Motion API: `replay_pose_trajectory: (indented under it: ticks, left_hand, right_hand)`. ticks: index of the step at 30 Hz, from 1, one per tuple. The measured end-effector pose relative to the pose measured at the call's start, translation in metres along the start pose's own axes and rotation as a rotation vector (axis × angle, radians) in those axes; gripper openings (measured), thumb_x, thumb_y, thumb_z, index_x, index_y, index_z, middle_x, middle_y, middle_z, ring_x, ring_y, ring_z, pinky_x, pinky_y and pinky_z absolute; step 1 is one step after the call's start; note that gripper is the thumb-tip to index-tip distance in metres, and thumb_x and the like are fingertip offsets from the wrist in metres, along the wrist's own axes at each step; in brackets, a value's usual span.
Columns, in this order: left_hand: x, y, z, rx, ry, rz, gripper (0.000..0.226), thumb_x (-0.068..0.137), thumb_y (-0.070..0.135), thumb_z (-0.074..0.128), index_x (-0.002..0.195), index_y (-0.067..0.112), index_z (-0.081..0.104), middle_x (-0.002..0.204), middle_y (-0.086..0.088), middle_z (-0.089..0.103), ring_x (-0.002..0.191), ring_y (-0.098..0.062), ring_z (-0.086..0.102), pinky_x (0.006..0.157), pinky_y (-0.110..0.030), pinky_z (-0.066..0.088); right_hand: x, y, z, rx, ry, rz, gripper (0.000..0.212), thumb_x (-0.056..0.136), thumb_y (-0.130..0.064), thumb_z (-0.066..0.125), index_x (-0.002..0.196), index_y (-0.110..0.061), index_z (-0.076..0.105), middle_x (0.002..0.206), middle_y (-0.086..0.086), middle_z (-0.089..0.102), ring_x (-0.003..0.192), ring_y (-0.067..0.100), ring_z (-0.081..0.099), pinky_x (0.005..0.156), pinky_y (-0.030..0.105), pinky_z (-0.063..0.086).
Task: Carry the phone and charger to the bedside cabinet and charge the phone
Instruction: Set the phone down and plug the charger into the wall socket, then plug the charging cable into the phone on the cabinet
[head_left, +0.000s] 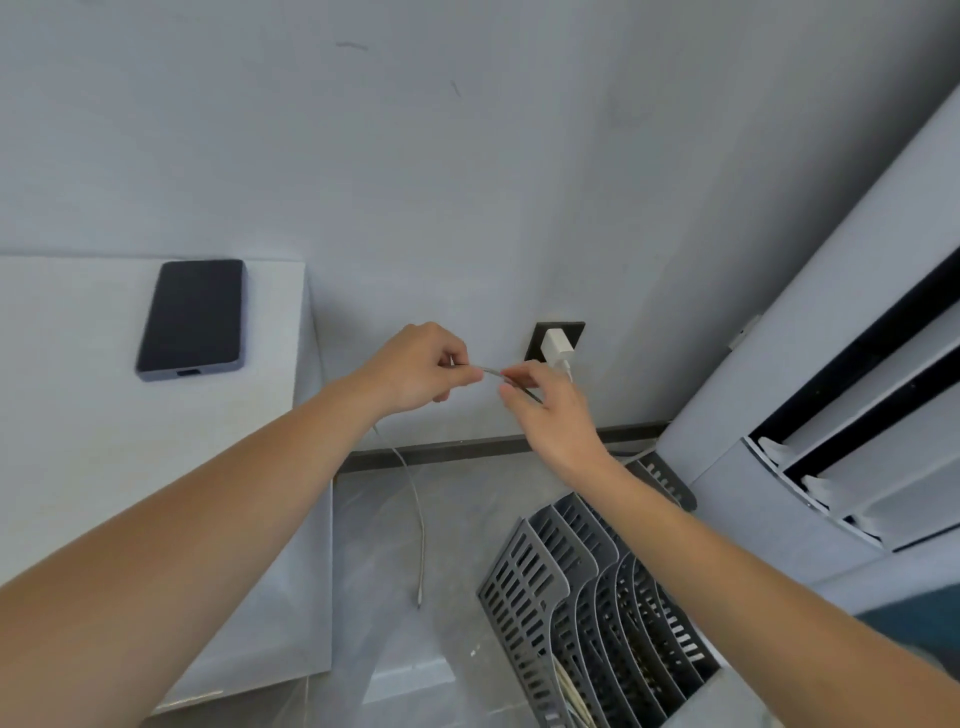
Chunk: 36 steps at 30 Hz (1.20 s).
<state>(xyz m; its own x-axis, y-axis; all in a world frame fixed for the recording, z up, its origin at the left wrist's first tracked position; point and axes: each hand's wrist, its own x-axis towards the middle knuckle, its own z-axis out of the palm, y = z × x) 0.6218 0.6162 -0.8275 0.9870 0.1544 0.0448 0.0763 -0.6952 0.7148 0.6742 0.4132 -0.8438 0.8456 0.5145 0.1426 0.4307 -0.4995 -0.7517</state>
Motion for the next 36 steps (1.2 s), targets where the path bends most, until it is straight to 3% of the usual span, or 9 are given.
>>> replay_pose_trajectory:
  ticks: [6,12,16,18,22,26,30,33,36]
  left_hand:
    - [-0.036,0.009,-0.015,-0.062,-0.017,-0.045,0.025,0.091,0.038,0.075,0.074,0.02,0.072,0.046,0.005,0.065,0.041,-0.003,0.054,0.052,-0.022,0.043]
    - [-0.098,0.029,-0.03,-0.285,0.01,-0.088,0.022,0.097,0.027,0.068,0.083,0.011,0.075,0.052,-0.001,0.067,0.047,-0.012,0.062,0.057,-0.027,0.057]
    - [-0.131,0.042,-0.043,-0.363,0.031,-0.08,0.022,0.1,0.027,0.063,0.084,0.017,0.075,0.052,0.003,0.056,0.041,-0.012,0.053,0.049,-0.021,0.05]
    - [-0.137,0.044,-0.048,-0.348,0.084,-0.08,0.022,0.1,0.027,0.063,0.085,0.017,0.076,0.055,0.003,0.053,0.041,-0.015,0.049,0.047,-0.025,0.046]
    - [-0.148,0.044,-0.061,-0.381,0.113,-0.085,0.023,0.099,0.03,0.066,0.086,0.017,0.079,0.052,0.006,0.055,0.042,-0.016,0.049,0.047,-0.022,0.044]
    - [-0.167,0.034,-0.076,-0.473,0.09,-0.116,0.027,0.096,0.041,0.067,0.084,0.021,0.08,0.057,0.003,0.06,0.048,-0.016,0.056,0.054,-0.02,0.05]
    - [-0.192,0.027,-0.088,-0.572,0.03,-0.153,0.018,0.096,0.032,0.072,0.093,0.017,0.08,0.066,-0.003,0.061,0.061,-0.015,0.063,0.067,-0.022,0.056]
    - [-0.205,0.036,-0.096,-0.756,-0.052,-0.166,0.018,0.099,0.025,0.07,0.093,0.008,0.074,0.065,-0.004,0.055,0.063,-0.02,0.061,0.079,-0.035,0.062]
    - [-0.216,0.046,-0.108,-0.995,-0.215,-0.078,0.025,0.105,0.022,0.059,0.084,0.009,0.061,0.064,-0.005,0.052,0.069,-0.024,0.064,0.091,-0.05,0.06]
  right_hand:
    - [0.002,-0.01,0.001,0.205,-0.081,-0.048,0.016,0.102,-0.01,0.06,0.098,-0.004,0.075,0.072,-0.023,0.066,0.074,-0.005,0.057,0.076,0.015,0.047]
    - [-0.003,-0.002,-0.023,0.233,-0.088,0.06,0.014,0.103,-0.012,0.058,0.099,-0.008,0.072,0.089,-0.006,0.069,0.082,-0.005,0.062,0.081,0.011,0.049]
    - [-0.008,-0.016,-0.033,0.171,-0.164,0.038,0.017,0.105,-0.009,0.055,0.104,0.001,0.069,0.097,0.015,0.07,0.091,0.013,0.062,0.09,0.03,0.046]
    - [-0.012,-0.038,-0.032,0.217,-0.245,-0.03,0.017,0.105,-0.008,0.053,0.104,0.002,0.068,0.093,0.011,0.07,0.089,0.012,0.063,0.09,0.028,0.043]
    - [-0.02,-0.096,-0.019,0.278,-0.417,-0.23,0.021,0.103,-0.022,0.059,0.102,-0.005,0.072,0.076,0.0,0.064,0.076,0.014,0.056,0.076,0.025,0.047]
    - [-0.019,-0.123,-0.015,0.256,-0.42,-0.303,0.023,0.102,-0.02,0.061,0.084,-0.01,0.071,0.077,0.032,0.054,0.068,0.035,0.037,0.066,0.036,0.031]
    - [-0.024,-0.125,-0.014,0.193,-0.422,-0.284,0.026,0.104,-0.017,0.059,0.08,-0.016,0.069,0.079,0.035,0.051,0.07,0.028,0.036,0.068,0.036,0.028]
    - [-0.025,-0.129,-0.012,0.212,-0.397,-0.276,0.026,0.105,-0.019,0.058,0.08,-0.015,0.067,0.077,0.027,0.051,0.071,0.028,0.036,0.066,0.031,0.031]
    - [-0.018,-0.13,-0.025,0.254,-0.321,-0.248,0.027,0.106,-0.018,0.055,0.081,-0.01,0.062,0.073,-0.005,0.053,0.07,0.009,0.041,0.062,0.016,0.033]
